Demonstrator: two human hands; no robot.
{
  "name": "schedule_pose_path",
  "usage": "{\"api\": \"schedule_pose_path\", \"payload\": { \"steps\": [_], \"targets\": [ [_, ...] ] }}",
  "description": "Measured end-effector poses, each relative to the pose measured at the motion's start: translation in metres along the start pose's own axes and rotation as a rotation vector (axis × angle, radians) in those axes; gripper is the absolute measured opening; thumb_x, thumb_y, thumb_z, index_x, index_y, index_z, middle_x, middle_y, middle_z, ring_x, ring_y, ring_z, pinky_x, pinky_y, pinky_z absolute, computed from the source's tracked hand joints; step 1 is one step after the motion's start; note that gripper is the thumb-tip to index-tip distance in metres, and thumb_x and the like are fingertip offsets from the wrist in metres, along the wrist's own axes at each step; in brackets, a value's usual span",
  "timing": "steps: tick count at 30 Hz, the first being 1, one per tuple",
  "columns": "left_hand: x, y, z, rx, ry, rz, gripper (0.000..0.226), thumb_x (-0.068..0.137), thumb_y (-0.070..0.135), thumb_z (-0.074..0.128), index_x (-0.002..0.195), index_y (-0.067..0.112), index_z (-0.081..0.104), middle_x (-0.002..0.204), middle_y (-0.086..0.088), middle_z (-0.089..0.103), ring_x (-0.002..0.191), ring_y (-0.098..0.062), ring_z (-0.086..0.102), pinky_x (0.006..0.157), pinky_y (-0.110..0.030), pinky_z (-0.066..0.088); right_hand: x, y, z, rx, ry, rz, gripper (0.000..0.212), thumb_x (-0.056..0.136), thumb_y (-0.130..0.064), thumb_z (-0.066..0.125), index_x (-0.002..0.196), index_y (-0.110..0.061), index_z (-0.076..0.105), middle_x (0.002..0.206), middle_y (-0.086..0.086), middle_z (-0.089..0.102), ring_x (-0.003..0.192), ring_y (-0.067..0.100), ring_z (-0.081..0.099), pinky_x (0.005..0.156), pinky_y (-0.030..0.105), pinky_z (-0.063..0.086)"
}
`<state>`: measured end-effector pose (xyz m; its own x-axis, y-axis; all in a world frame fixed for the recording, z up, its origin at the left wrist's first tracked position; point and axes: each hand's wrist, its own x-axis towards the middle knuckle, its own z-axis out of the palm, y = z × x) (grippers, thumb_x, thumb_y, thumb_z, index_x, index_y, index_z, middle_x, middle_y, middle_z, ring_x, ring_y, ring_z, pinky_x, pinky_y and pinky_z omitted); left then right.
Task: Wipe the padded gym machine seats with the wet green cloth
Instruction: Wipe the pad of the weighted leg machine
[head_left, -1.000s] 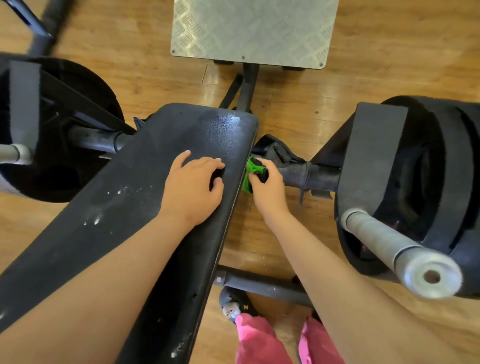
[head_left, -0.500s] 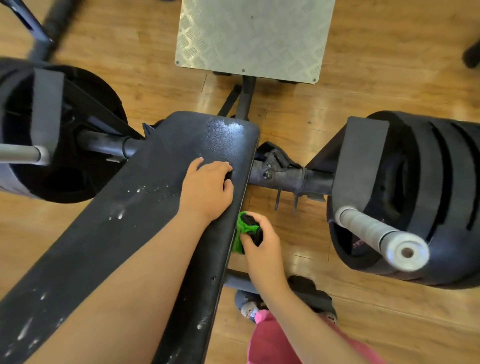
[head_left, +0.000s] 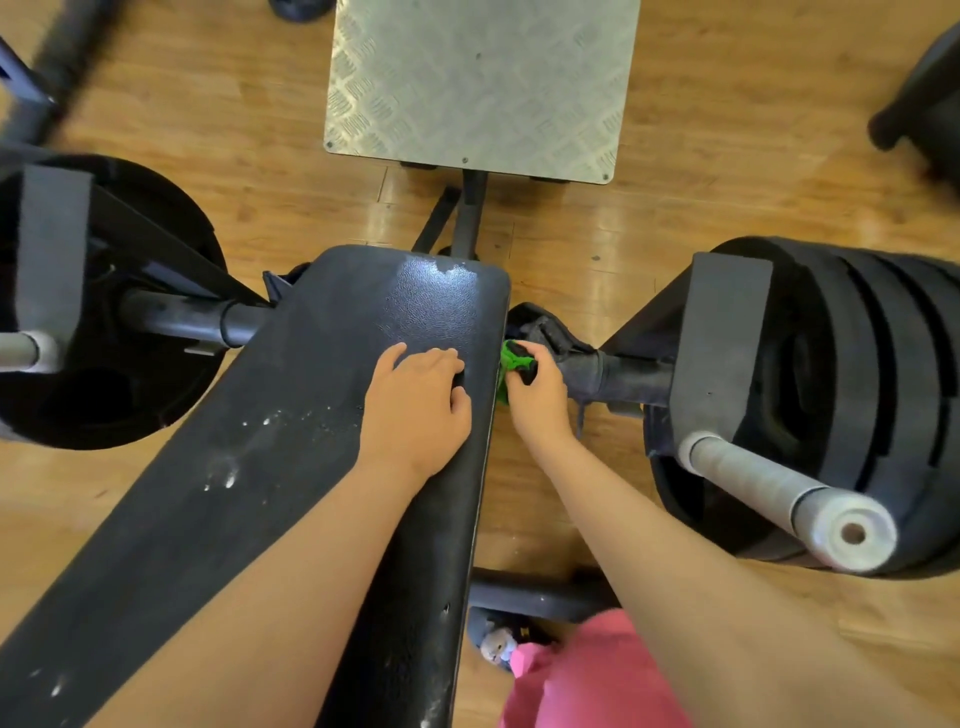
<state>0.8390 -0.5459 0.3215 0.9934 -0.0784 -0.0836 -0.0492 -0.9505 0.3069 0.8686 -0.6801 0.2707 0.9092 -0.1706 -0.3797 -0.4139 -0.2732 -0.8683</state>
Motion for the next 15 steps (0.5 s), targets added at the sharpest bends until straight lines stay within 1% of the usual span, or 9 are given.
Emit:
{"api": "schedule_pose_path", "payload": {
  "steps": [2,4,7,8,9,10,12,13,15],
  "targets": [
    [0.002,-0.001,0.001,-0.007,0.016,0.002,0.043,0.082,0.025,0.041,0.111,0.01,0.069,0.117,-0.002,0.069,0.107,-0.019,0.064,0.114,-0.039,0.025,0.014,0.001,0.001,-0.009,-0.02,0.023,0.035,0.093,0.001,0.05,0.122,-0.015,0.057,0.094,-0.004,0.058,0.072,0.007,0.051,0.057,0.017,0.039],
    [0.001,-0.002,0.002,-0.009,0.02,0.006,0.043,0.082,0.024,0.041,0.11,0.009,0.069,0.116,-0.002,0.069,0.107,-0.019,0.064,0.113,-0.039,0.025,0.018,0.003,0.001,-0.002,-0.03,0.034,0.033,0.093,0.0,0.051,0.123,-0.015,0.056,0.098,-0.002,0.059,0.079,0.01,0.053,0.063,0.021,0.041],
    [0.002,-0.001,0.002,-0.001,0.044,0.017,0.043,0.082,0.025,0.041,0.109,0.009,0.07,0.113,-0.003,0.07,0.103,-0.02,0.066,0.112,-0.037,0.024,0.007,0.013,0.002,0.056,0.001,0.018,0.031,0.092,0.001,0.055,0.119,-0.014,0.058,0.107,0.0,0.06,0.097,0.013,0.055,0.084,0.025,0.046],
    [0.003,-0.001,0.001,-0.006,0.038,0.013,0.042,0.082,0.025,0.042,0.11,0.009,0.069,0.111,-0.003,0.07,0.102,-0.02,0.066,0.112,-0.036,0.023,0.003,0.015,0.003,0.072,0.007,0.008,0.031,0.091,0.002,0.056,0.117,-0.015,0.057,0.108,0.0,0.059,0.101,0.014,0.055,0.09,0.028,0.047],
    [0.003,-0.001,0.0,-0.018,0.015,0.003,0.042,0.082,0.024,0.042,0.112,0.009,0.068,0.111,-0.003,0.07,0.103,-0.021,0.065,0.112,-0.036,0.023,-0.001,0.017,0.005,0.086,0.008,0.011,0.031,0.091,0.003,0.056,0.115,-0.017,0.057,0.108,-0.002,0.058,0.103,0.014,0.054,0.093,0.028,0.046],
    [0.002,-0.001,-0.001,-0.033,-0.009,-0.005,0.043,0.083,0.024,0.042,0.114,0.009,0.067,0.113,-0.003,0.069,0.105,-0.021,0.064,0.112,-0.036,0.022,-0.004,0.018,0.005,0.085,0.01,0.015,0.032,0.091,0.003,0.056,0.116,-0.015,0.057,0.108,-0.003,0.057,0.104,0.012,0.053,0.093,0.023,0.045],
    [0.0,-0.003,-0.003,-0.048,-0.039,-0.005,0.043,0.087,0.025,0.042,0.12,0.01,0.065,0.122,-0.003,0.066,0.113,-0.02,0.061,0.114,-0.037,0.019,-0.007,0.015,0.005,0.063,0.02,0.027,0.033,0.09,0.005,0.054,0.12,-0.009,0.058,0.107,-0.003,0.057,0.101,0.009,0.052,0.082,0.005,0.039],
    [0.001,-0.004,-0.004,-0.049,-0.045,-0.008,0.04,0.09,0.024,0.044,0.123,0.011,0.063,0.127,-0.002,0.064,0.117,-0.019,0.059,0.116,-0.037,0.016,-0.003,0.014,0.006,0.048,0.016,0.026,0.035,0.09,0.007,0.053,0.121,-0.007,0.058,0.106,-0.003,0.057,0.098,0.009,0.052,0.076,0.001,0.038],
    [0.003,-0.007,-0.005,-0.052,-0.065,-0.017,0.033,0.093,0.023,0.051,0.123,0.014,0.062,0.129,0.0,0.062,0.118,-0.019,0.057,0.117,-0.036,0.011,0.012,0.012,0.009,0.02,0.008,0.037,0.035,0.089,0.007,0.052,0.12,-0.008,0.059,0.104,-0.002,0.06,0.096,0.01,0.054,0.07,0.001,0.037]
  ]
}}
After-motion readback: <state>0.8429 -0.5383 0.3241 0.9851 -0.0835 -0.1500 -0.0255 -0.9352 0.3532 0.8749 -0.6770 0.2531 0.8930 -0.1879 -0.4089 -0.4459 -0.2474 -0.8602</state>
